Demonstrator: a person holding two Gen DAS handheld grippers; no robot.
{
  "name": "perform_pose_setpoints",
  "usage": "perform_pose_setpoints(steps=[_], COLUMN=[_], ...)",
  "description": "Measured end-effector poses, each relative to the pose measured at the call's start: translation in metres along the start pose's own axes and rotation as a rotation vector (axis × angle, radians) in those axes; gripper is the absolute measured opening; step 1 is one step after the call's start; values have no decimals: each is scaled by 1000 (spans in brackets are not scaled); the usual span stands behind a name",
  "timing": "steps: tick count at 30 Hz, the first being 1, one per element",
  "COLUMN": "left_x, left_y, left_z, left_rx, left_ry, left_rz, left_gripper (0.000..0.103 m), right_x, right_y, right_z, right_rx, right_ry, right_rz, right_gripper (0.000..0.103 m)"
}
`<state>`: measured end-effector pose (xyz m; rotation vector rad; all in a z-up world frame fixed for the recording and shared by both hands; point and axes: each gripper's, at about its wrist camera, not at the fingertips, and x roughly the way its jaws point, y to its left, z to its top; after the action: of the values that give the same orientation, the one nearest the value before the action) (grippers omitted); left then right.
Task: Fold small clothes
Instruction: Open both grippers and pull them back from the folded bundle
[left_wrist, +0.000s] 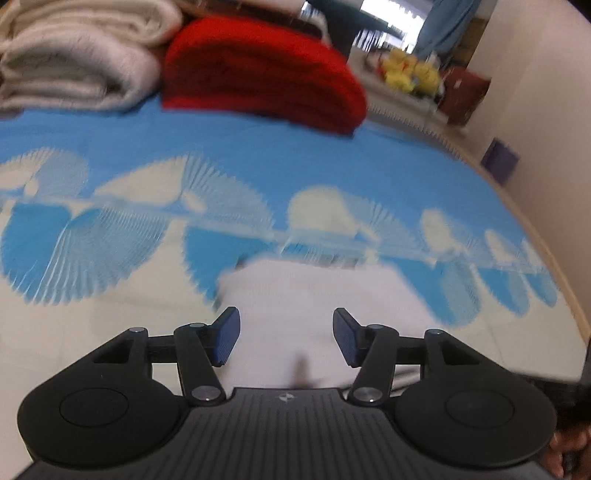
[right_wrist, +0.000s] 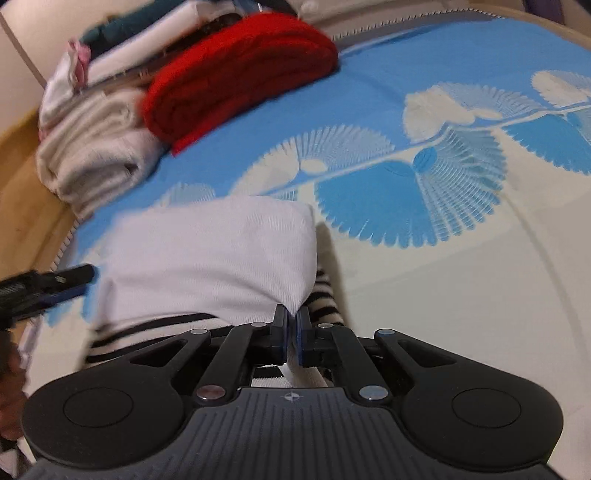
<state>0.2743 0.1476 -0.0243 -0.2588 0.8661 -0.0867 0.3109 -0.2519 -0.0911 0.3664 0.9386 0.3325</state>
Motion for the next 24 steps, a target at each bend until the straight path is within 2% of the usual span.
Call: perform_pose_setpoints(steps=[3, 6, 7, 8, 10, 12, 13, 15, 17, 19, 20, 21, 22, 24], left_x=[6, 33, 34, 33, 22, 3, -1, 6, 14, 6, -5, -16, -30, -60], left_y=[7, 8, 11, 15, 20, 22, 21, 17, 16, 12, 8, 2, -5, -20], left_z=[-14, -42, -48, -46, -39, -38, -40, -49, -62, -63, -60, -59, -59, -56], left_rx=[43, 153, 162, 143, 87, 73, 81, 109, 141, 148, 148, 147, 151, 171], left_ry=[130, 292, 299, 291, 261, 212, 207, 265, 317, 276, 234, 188, 129, 19], left_rz=[-39, 41, 62, 61, 48, 8, -10, 12, 72, 96, 117, 138, 154, 164], left_gripper=[65, 73, 77, 77, 71, 70, 71, 71, 82, 83, 83, 83, 85, 85], right_x=[12, 16, 16, 15, 9, 1, -2, -6, -3, 8, 13, 13, 7, -21], right_y=[15, 15, 15, 15, 17, 19, 20, 22, 23, 22, 19, 16, 15, 20], right_z=[-5, -4, -5, -5, -8, -11, -13, -20, -29, -40, -47, -50, -49, -44], right_rx=[-65, -58, -53, -50, -46, -59, -67, -94, -149, -219, -240, -237, -225, -212], right_ry=[9, 11, 5, 4, 4, 1, 7, 37, 101, 180, 228, 239, 220, 100], right_rz=[-51, -65, -67, -61, -32, -20, -11, 6, 5, -84, -135, -159, -175, -174], right_gripper=[3, 4, 4, 6, 7, 18, 19, 19, 21, 21, 21, 21, 21, 21])
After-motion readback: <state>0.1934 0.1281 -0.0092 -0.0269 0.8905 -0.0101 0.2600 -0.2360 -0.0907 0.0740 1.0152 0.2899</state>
